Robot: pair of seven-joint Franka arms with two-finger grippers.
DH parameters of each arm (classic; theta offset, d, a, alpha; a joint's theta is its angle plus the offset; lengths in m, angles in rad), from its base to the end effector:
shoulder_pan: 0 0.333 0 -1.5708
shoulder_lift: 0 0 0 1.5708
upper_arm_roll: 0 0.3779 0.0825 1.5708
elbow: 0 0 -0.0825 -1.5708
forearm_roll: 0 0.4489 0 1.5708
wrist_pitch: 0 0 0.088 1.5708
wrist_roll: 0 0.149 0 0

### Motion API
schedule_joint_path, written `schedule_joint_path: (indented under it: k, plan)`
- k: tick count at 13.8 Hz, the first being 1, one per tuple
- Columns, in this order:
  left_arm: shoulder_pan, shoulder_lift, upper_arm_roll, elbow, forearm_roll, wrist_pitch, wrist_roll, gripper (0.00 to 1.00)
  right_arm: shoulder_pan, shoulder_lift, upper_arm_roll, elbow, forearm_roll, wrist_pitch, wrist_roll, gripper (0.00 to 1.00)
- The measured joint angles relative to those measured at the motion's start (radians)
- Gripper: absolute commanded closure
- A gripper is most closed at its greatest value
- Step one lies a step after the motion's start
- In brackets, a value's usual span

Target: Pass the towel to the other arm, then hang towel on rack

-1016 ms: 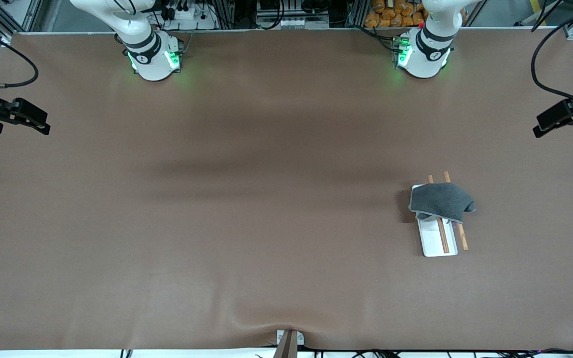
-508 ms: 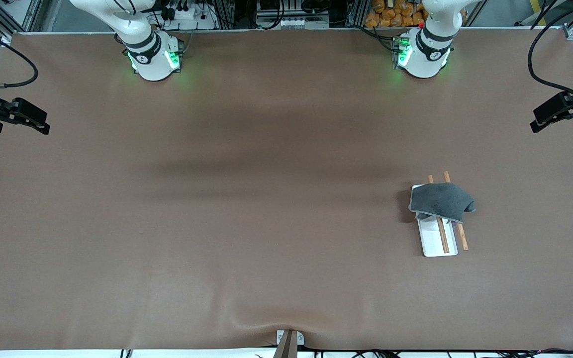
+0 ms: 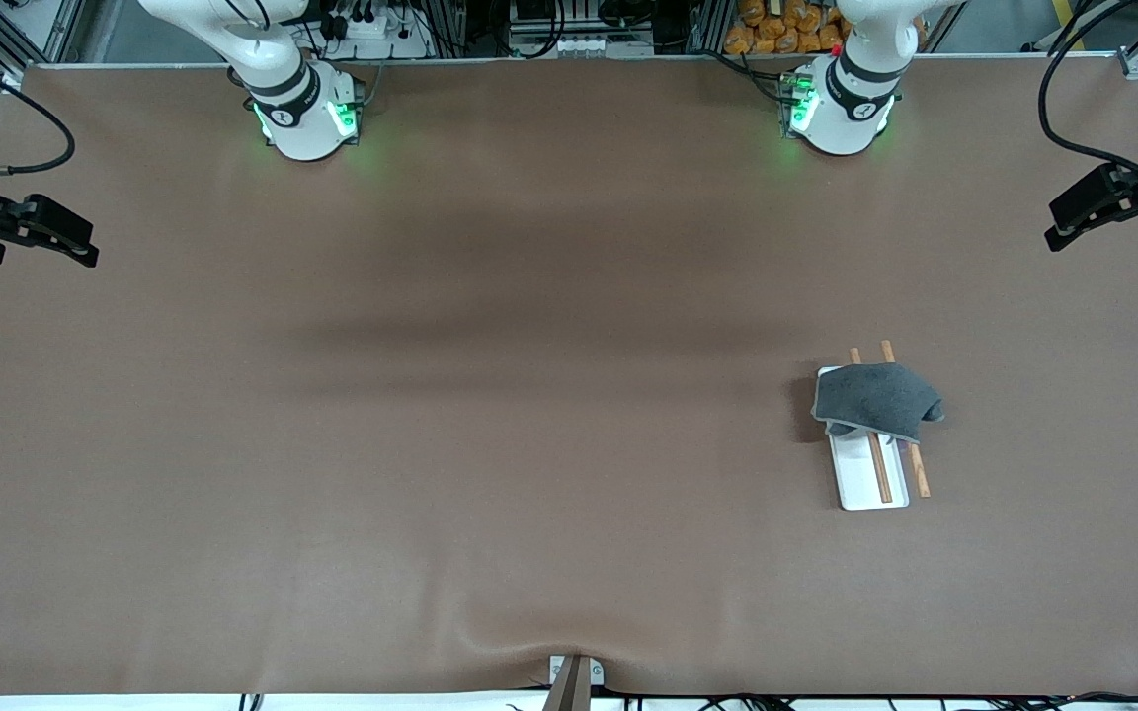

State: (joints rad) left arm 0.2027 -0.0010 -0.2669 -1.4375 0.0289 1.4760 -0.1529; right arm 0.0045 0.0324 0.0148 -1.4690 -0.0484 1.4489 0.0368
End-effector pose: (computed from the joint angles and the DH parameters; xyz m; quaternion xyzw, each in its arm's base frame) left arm 0.6088 -0.0347 0.7075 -0.9986 -0.0460 -0.0212 0.0123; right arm 0.6169 0.0041 0.6682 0.9993 -0.0111 -0.0256 0.0246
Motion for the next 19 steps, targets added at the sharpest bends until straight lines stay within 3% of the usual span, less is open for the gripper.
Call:
schedule_joint_path:
  k: [2, 4, 10, 19]
  plan:
    - [-0.102, -0.001, 0.105, 0.0, 0.0, 0.0, -0.002, 0.0, 0.0, 0.0, 0.0, 0.0, 0.0, 0.0, 0.0, 0.0]
    - [-0.143, -0.001, 0.145, 0.0, 0.0, 0.0, -0.007, 0.0, -0.001, 0.0, 0.0, 0.0, 0.0, 0.0, 0.0, 0.0]
    - [-0.201, -0.002, 0.2, -0.003, 0.0, 0.0, -0.047, 0.0, -0.003, 0.0, 0.0, 0.0, 0.0, -0.001, 0.0, 0.0]
    - [-0.202, 0.019, 0.209, -0.005, 0.0, 0.002, -0.046, 0.0, -0.006, 0.0, 0.0, 0.0, 0.0, -0.002, 0.0, 0.0]
